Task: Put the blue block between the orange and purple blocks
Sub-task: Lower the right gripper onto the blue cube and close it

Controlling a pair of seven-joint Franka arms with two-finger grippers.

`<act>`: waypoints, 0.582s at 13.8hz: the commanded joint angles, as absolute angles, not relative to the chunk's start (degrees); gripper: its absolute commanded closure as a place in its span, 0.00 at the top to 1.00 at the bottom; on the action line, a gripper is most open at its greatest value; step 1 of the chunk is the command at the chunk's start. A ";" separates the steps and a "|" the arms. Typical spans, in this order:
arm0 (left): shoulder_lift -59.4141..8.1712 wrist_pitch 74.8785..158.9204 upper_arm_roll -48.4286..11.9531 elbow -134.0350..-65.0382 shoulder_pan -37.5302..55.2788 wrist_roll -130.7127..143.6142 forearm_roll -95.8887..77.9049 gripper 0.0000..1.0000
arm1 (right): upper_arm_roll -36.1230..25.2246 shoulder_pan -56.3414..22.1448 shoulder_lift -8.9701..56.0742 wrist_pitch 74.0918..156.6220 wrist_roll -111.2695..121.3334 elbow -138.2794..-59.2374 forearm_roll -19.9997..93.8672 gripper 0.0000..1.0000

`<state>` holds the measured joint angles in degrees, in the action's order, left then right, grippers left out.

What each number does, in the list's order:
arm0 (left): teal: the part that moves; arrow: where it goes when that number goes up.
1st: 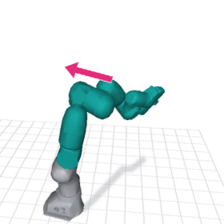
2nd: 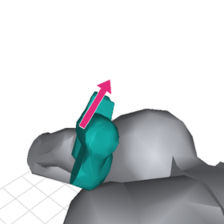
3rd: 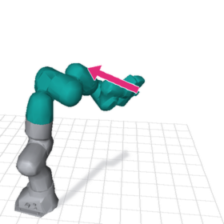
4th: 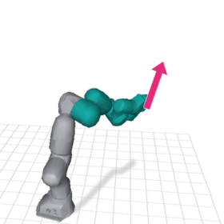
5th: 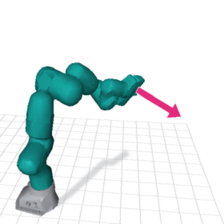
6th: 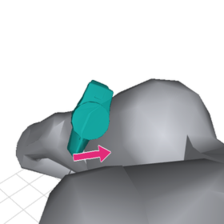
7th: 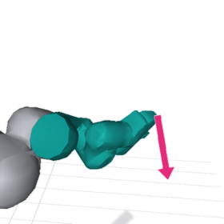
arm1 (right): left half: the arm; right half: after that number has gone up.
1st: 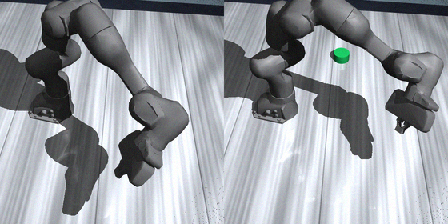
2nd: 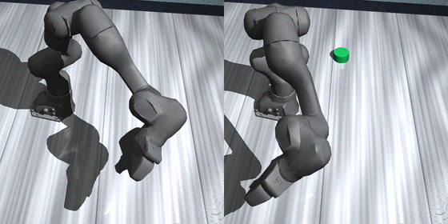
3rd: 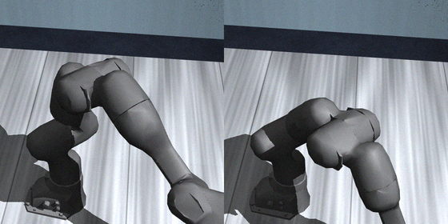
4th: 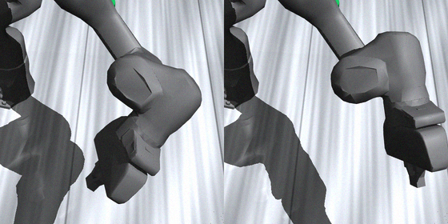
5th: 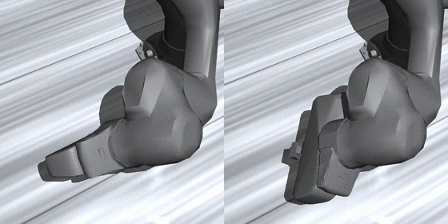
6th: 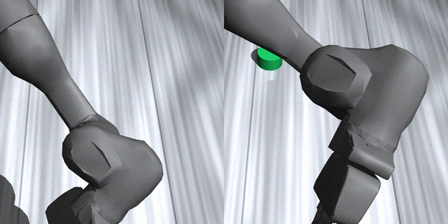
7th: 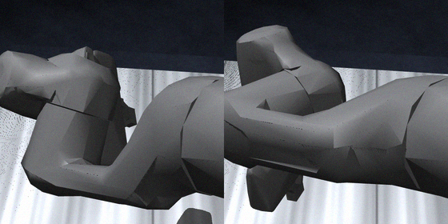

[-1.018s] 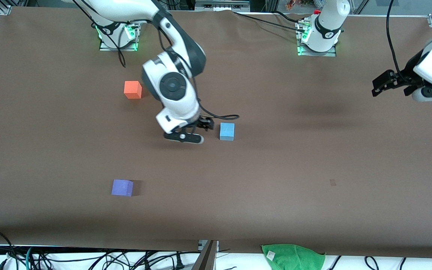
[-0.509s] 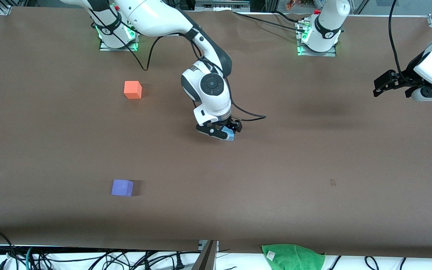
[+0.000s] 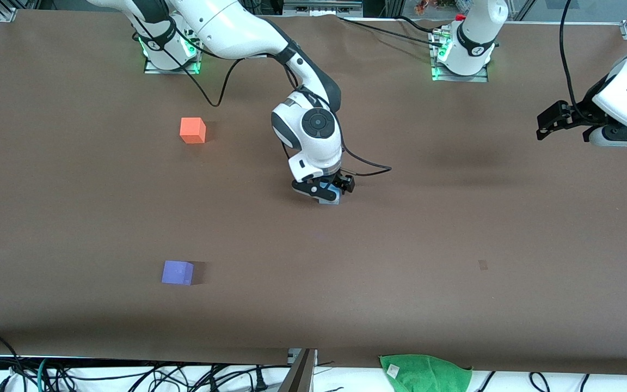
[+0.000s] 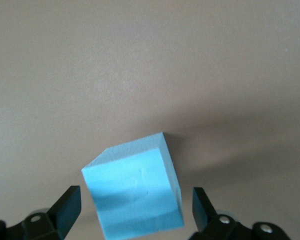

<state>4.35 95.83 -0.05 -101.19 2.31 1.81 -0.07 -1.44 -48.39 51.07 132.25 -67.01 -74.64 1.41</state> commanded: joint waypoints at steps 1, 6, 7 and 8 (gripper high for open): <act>4.39 96.15 0.09 -100.72 2.55 1.49 -0.79 1.00 | -2.11 -48.52 53.70 132.28 -65.13 -71.19 0.53 0.87; 4.39 96.15 0.09 -100.72 2.55 1.49 -0.79 1.00 | -2.11 -48.17 53.71 131.93 -62.86 -71.19 0.61 0.45; 4.39 96.15 0.09 -100.72 2.46 1.49 -0.79 1.00 | -2.20 -47.12 53.09 129.31 -60.06 -71.10 0.79 0.43; 4.39 96.15 0.17 -100.72 2.46 1.49 -0.79 1.00 | -2.02 -45.46 52.13 125.46 -55.94 -70.93 0.97 0.43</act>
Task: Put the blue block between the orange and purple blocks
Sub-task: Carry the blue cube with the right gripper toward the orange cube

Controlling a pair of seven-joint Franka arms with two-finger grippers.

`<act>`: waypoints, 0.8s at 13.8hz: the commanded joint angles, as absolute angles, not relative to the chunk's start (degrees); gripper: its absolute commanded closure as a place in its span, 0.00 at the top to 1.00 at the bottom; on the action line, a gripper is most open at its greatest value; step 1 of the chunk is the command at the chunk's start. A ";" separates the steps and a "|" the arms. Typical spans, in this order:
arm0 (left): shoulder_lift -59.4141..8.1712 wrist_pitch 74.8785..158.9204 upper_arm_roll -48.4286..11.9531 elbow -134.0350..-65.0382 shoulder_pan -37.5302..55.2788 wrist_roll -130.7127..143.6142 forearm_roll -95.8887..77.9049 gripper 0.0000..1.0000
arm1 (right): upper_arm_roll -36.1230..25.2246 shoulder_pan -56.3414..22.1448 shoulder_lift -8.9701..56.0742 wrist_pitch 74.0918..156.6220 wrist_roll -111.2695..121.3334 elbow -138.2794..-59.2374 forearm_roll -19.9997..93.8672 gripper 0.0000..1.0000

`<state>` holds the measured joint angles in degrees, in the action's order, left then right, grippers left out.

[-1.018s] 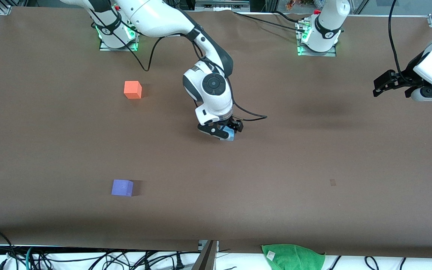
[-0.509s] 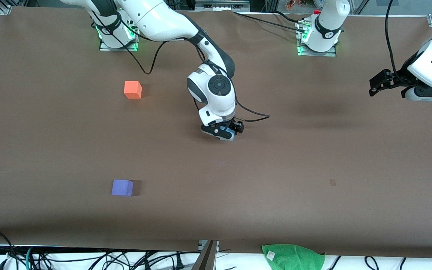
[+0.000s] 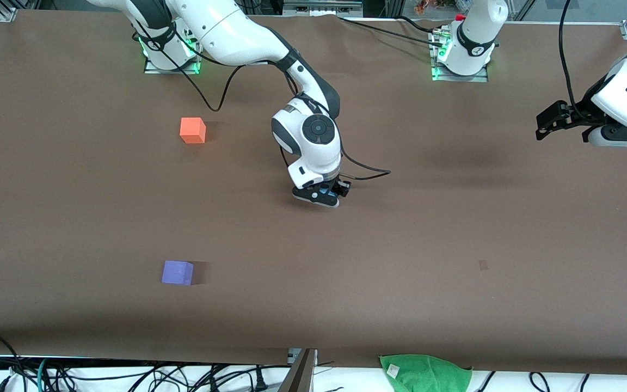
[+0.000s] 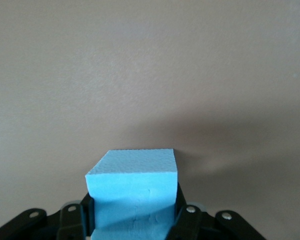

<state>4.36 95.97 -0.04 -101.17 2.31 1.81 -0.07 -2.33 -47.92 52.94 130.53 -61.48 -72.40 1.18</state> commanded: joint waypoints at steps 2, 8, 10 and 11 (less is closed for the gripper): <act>4.39 96.06 0.18 -100.72 2.11 1.49 -0.79 1.00 | -1.67 -40.89 49.14 119.47 -46.37 -69.96 1.23 0.43; 4.39 96.06 0.26 -100.72 2.02 1.58 -0.79 1.00 | -2.20 -30.08 35.28 113.01 -21.47 -85.02 1.58 0.44; 4.39 96.06 0.26 -100.72 2.02 1.58 -0.79 1.00 | -2.28 -26.82 26.15 121.50 -15.15 -100.90 2.98 0.45; 4.39 96.06 0.26 -100.72 2.02 1.58 -0.79 1.00 | -2.37 -25.59 22.62 126.77 -12.33 -108.29 2.99 0.46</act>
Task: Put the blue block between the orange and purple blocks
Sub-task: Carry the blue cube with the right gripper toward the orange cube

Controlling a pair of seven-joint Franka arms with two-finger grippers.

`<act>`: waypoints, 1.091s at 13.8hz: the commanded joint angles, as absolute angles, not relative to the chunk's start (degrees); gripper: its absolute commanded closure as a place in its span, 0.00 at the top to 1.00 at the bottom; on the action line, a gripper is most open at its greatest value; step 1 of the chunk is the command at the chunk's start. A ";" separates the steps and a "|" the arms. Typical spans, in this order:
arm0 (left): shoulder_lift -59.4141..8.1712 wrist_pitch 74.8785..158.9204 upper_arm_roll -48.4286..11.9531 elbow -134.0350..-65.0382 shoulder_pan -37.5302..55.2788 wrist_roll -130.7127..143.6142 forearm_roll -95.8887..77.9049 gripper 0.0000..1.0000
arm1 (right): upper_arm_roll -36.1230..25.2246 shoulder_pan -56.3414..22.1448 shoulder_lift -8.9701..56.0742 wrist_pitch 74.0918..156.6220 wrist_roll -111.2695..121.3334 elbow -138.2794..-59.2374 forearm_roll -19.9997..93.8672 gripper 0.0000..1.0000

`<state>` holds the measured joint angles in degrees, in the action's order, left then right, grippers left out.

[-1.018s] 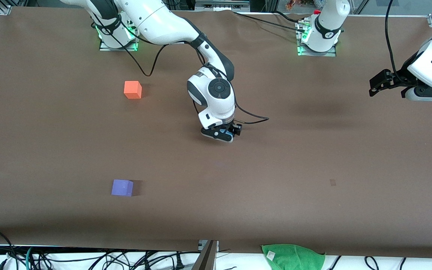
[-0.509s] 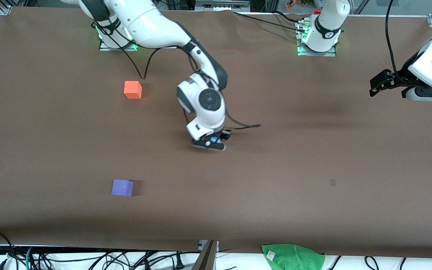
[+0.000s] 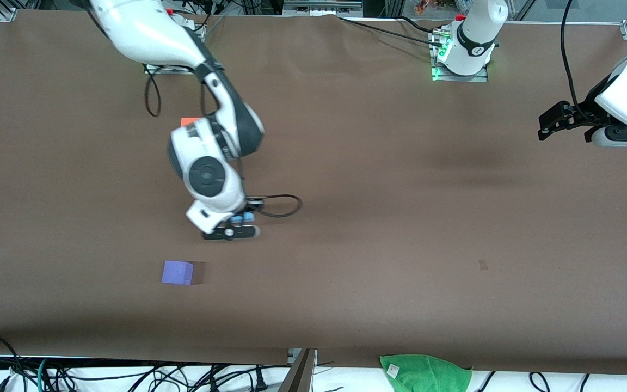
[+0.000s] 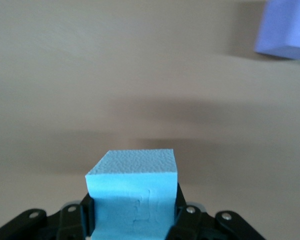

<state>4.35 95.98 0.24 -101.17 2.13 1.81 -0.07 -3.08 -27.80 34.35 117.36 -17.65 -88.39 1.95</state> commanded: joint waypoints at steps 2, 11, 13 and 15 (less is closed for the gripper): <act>4.39 96.06 0.26 -100.72 2.02 1.58 -0.70 1.00 | -4.56 -24.79 19.00 134.18 -9.15 -118.34 3.08 0.47; 4.13 95.19 0.00 -100.02 2.11 1.58 -0.62 1.00 | -10.11 -24.35 21.53 145.54 -8.61 -125.86 5.97 0.49; 4.04 95.10 0.00 -99.93 2.20 1.58 -0.62 1.00 | -10.02 -24.17 22.06 147.38 -8.44 -125.77 6.85 0.66; 4.04 95.10 0.00 -99.93 2.20 1.58 -0.62 1.00 | -10.02 -24.17 22.67 148.36 -8.44 -125.42 6.86 1.00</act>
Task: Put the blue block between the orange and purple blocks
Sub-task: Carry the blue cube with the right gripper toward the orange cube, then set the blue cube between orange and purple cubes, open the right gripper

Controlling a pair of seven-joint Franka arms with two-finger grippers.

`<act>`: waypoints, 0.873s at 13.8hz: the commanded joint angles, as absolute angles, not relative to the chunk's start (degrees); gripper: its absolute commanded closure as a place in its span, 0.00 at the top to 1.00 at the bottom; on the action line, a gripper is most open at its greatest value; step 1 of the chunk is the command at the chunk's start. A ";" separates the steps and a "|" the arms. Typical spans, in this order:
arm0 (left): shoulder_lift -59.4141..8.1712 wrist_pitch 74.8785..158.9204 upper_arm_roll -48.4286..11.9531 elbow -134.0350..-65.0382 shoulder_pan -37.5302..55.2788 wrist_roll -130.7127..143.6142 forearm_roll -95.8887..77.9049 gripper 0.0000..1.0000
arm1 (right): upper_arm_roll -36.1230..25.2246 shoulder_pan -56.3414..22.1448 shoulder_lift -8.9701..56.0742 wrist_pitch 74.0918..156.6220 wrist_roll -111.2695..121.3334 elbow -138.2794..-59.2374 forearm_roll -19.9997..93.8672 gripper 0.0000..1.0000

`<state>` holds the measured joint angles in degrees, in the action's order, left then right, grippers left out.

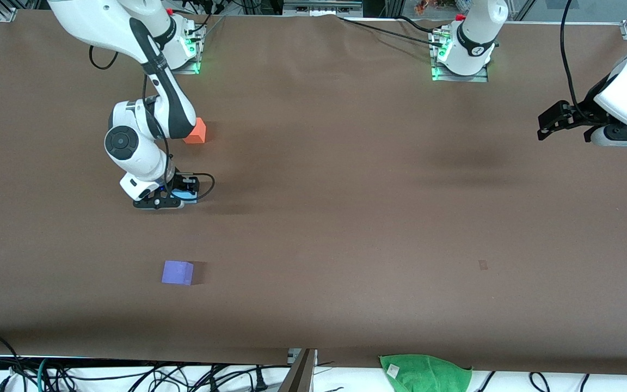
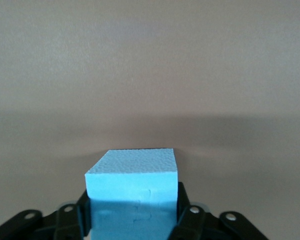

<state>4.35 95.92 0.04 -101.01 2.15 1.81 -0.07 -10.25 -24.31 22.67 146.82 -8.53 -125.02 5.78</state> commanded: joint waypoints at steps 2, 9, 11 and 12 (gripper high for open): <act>4.04 95.10 0.00 -99.93 2.20 1.58 -0.62 1.00 | -9.76 -24.26 22.07 147.22 -8.18 -123.93 6.86 1.00; 4.04 95.01 0.00 -99.93 2.20 1.58 -0.62 1.00 | -9.75 -24.87 6.44 119.40 -8.88 -113.66 4.84 1.00; 4.04 95.01 0.00 -99.93 2.29 1.58 -0.53 1.00 | -10.11 -24.61 4.40 109.39 -7.04 -106.65 1.59 1.00; 4.04 95.01 0.00 -99.84 2.29 1.58 -0.53 1.00 | -10.02 -24.44 4.57 103.07 -6.51 -101.83 1.58 1.00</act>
<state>4.35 95.88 0.01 -101.01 2.17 1.81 -0.07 -9.99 -24.87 4.65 112.19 -8.17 -108.91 2.74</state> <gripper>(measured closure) 0.000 0.000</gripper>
